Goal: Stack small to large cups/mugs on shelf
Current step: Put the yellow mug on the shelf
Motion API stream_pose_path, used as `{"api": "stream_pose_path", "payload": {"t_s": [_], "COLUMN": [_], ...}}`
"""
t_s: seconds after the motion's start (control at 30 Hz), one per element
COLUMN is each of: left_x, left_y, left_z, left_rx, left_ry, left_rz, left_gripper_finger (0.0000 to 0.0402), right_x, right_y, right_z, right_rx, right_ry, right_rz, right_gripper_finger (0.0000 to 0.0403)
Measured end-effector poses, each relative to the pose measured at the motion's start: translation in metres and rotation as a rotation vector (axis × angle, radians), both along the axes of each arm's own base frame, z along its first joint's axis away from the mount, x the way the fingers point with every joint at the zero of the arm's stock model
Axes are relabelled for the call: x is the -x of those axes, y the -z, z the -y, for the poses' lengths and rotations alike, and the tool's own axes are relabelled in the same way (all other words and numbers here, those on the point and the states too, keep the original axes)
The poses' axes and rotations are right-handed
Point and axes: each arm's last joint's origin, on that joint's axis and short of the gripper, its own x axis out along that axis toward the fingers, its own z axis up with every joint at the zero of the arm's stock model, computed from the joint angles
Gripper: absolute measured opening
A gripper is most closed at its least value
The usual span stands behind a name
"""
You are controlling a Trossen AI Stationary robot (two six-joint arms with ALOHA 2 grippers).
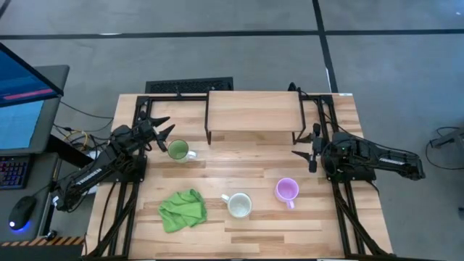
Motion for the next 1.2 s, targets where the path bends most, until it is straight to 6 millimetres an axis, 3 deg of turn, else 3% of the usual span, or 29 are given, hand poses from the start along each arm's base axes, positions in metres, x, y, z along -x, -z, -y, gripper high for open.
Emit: {"api": "stream_pose_path", "payload": {"t_s": [0.43, 0.77, 0.97, 1.2], "left_x": [0.0, 0.0, 0.0, 0.0], "left_y": [0.0, 0.0, 0.0, 0.0], "left_z": [0.0, 0.0, 0.0, 0.0], "left_rx": [0.0, 0.0, 0.0, 0.0], "left_ry": [0.0, 0.0, 0.0, 0.0], "left_rz": [0.0, 0.0, 0.0, 0.0], "left_gripper_finger": [0.0185, 0.0185, 0.0185, 0.0185], "right_x": [-0.004, -0.003, -0.005, -0.018], "right_y": [-0.013, -0.032, -0.051, -0.073], "right_z": [0.0, -0.004, -0.003, -0.001], "right_rx": [-0.164, -0.179, -0.155, -0.184], "right_ry": [0.038, -0.096, -0.101, -0.088], "right_rz": [0.179, 0.281, 0.27, 0.142], "right_gripper_finger": [0.0225, 0.0225, 0.0225, 0.0225]}}
